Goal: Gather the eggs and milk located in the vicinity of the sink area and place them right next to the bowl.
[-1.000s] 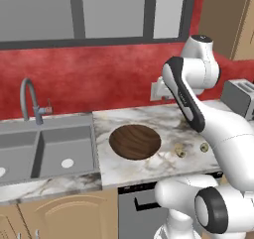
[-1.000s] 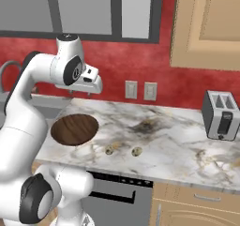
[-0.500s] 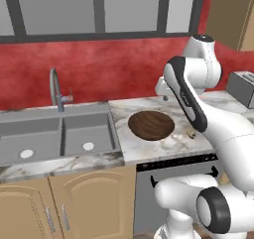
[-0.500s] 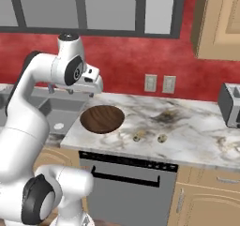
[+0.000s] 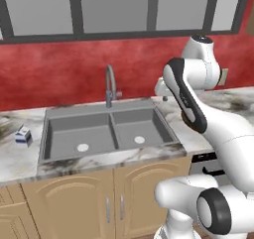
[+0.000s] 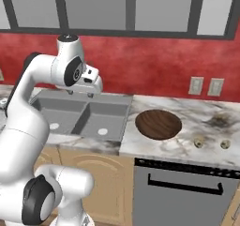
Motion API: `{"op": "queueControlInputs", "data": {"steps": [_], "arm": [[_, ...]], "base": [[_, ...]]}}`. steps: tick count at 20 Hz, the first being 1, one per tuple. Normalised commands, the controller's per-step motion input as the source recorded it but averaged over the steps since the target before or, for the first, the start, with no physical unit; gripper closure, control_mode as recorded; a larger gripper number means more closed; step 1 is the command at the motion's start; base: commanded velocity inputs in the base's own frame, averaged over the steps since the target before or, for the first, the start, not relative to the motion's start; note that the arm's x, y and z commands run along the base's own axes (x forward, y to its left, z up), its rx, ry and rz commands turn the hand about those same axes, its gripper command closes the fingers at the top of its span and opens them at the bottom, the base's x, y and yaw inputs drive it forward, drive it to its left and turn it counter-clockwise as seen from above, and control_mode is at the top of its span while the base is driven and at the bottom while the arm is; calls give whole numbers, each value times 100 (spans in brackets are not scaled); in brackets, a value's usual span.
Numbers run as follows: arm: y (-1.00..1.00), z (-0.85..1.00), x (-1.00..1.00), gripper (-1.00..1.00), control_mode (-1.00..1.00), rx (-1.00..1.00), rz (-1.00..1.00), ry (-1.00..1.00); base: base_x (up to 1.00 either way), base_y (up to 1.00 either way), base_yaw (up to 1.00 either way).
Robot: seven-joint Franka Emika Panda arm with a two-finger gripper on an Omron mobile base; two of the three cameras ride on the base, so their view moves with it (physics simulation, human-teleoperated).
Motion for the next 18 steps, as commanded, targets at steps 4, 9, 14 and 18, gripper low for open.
{"op": "queueControlInputs", "data": {"steps": [4, 9, 14, 18], "arm": [[0, 0, 0, -100, 100, 0, 0, 0], [0, 0, 0, -100, 100, 0, 0, 0], [0, 0, 0, -100, 100, 0, 0, 0], [0, 0, 0, -100, 100, 0, 0, 0]], "base": [[0, 100, -4], [0, 100, -1], [17, 85, 0], [38, 50, 0]]}}
